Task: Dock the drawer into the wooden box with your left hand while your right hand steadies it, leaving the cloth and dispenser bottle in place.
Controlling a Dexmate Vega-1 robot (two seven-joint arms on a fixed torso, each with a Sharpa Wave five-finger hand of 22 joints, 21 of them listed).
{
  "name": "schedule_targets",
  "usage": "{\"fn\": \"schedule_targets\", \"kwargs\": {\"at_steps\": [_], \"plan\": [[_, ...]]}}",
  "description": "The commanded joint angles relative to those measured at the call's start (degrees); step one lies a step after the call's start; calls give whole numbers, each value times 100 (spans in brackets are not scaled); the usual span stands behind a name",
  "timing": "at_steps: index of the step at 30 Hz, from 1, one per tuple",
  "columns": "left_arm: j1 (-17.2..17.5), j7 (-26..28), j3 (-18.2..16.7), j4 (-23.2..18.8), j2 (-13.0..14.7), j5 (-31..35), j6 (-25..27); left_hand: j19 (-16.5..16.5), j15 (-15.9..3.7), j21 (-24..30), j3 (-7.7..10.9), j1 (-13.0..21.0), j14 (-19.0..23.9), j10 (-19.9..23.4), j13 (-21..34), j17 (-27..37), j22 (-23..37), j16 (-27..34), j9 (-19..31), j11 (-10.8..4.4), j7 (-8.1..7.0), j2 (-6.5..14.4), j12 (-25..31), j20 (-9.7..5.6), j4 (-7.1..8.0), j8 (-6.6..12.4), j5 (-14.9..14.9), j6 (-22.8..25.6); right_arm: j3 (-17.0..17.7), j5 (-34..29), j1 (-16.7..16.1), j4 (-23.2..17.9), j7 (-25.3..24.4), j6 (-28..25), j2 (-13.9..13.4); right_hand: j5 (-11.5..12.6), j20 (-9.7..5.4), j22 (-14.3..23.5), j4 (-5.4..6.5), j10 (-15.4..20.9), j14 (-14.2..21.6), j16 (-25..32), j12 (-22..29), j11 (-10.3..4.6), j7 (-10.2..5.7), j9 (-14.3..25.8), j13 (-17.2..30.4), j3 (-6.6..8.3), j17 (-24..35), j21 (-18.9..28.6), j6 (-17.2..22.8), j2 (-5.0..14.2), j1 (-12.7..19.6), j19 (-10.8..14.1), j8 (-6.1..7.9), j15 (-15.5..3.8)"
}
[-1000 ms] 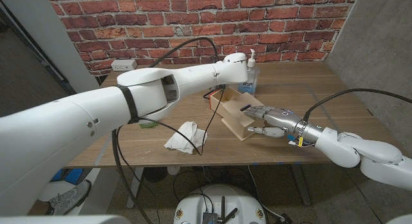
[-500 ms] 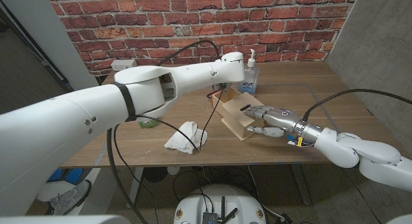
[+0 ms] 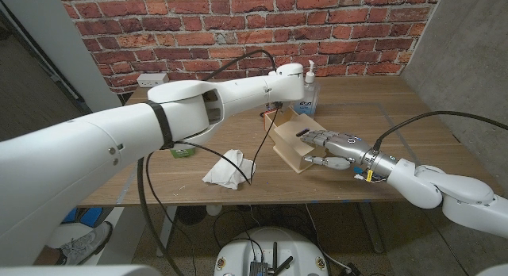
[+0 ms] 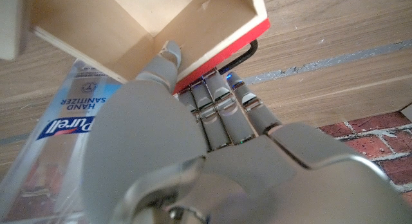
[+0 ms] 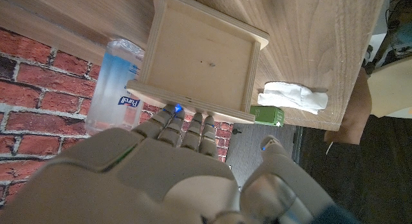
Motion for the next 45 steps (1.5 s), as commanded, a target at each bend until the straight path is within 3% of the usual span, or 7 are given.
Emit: {"fn": "schedule_targets", "kwargs": {"at_steps": [1,6,16,45], "plan": [[143,146,-126,-303,-26,120,498,-29,-413,10,4,376,129,290,22,31,3,39,4,-300,-29,441,33,-769,40,-7,31,9,-30,12,21,14,-20,19,-9,-11,-435,23,24,-1,-18,8,34,-25,17,12,13,17,33,29,10,245,-22,72,-1,-211],[199,321,-142,-589,26,54,828,-31,-412,14,-1,373,133,306,22,34,4,46,3,-272,-12,437,41,-764,37,-4,32,10,-25,15,-10,7,-53,7,-14,-10,-428,23,21,5,-13,10,37,-26,17,12,14,19,33,30,9,247,-18,78,-1,-216],[191,507,-123,-809,128,-138,906,-24,-411,22,-3,371,136,314,21,35,4,53,2,-243,15,438,47,-752,34,-8,36,-9,-43,26,1,7,-53,22,-16,-9,-423,23,20,4,-10,11,37,-34,10,12,14,22,33,33,6,250,-15,87,-2,-218],[88,491,17,-925,150,-476,797,-35,-380,26,-74,231,19,173,17,10,4,12,-10,-215,53,337,20,-753,70,-39,51,-142,-54,41,-45,-31,-57,-39,-12,-9,-412,24,4,8,-5,21,38,-40,3,12,14,27,39,37,18,266,5,125,2,-222]]}}
